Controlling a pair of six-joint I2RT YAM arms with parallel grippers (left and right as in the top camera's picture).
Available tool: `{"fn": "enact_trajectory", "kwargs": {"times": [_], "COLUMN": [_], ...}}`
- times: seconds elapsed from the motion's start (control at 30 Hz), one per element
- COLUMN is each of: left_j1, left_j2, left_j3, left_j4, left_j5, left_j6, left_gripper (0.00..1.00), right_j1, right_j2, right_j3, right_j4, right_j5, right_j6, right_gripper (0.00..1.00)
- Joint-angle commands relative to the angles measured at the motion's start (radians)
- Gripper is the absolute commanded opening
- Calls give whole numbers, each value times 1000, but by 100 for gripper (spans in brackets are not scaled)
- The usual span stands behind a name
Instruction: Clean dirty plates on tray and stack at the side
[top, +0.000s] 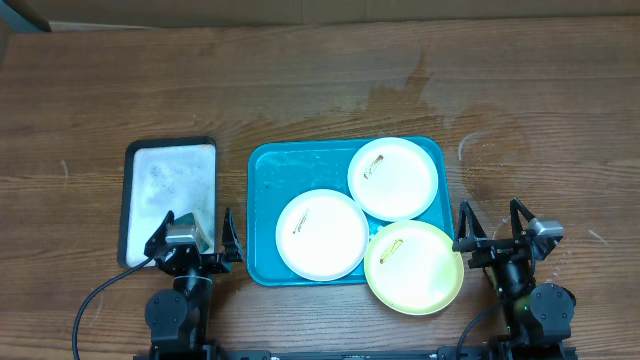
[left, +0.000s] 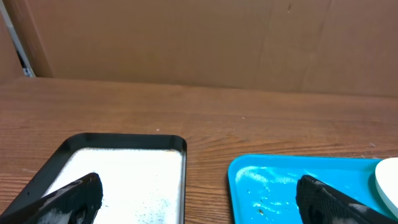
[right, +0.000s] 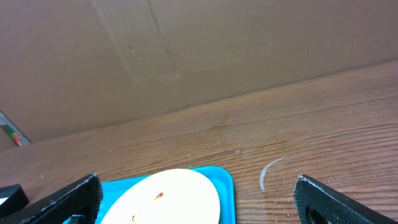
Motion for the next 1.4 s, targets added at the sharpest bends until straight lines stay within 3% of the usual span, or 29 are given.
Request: {"fn": "enact_trajectory", "kwargs": {"times": [0.0,0.23,0.47,0.63,0.87,1.07,1.13,1.2,1.27,1.37], "left_j1": [0,0,0,0,0,0,0,0,0,0], "left_j2": [-9,-9,-9,-9,-9,-9,-9,-9,-9,-9], "left_j3": [-3,-3,-3,-3,-3,-3,-3,-3,-3,-3], "left_j4": [-2,-2,-2,-2,-2,-2,0,0,0,-1], "left_j5": [-11,-11,-11,-11,-11,-11,-10,-10,-10,-19], "left_j6": [23,23,23,23,23,22,22,22,22,23], "left_gripper": [100,100,100,100,100,100,100,100,100,100], "right_j1": [3,3,2,3,3,3,13,55,112,230], "right_j2": [-9,-9,66,316,830,1190,1248,1294,1321,1345], "right_j3": [-10,24,316,630,1182,1522,1533,1522,1505,1461], "right_j4": [5,-35,-272,-499,-1025,-1304,-1321,-1332,-1329,-1289], "right_j5": [-2,-56,-54,-51,-58,-351,-463,-489,-469,-359], "right_j6": [3,0,-1,-37,-86,-80,-80,-79,-72,27], "right_gripper": [100,100,100,100,100,100,78,66,61,62]}}
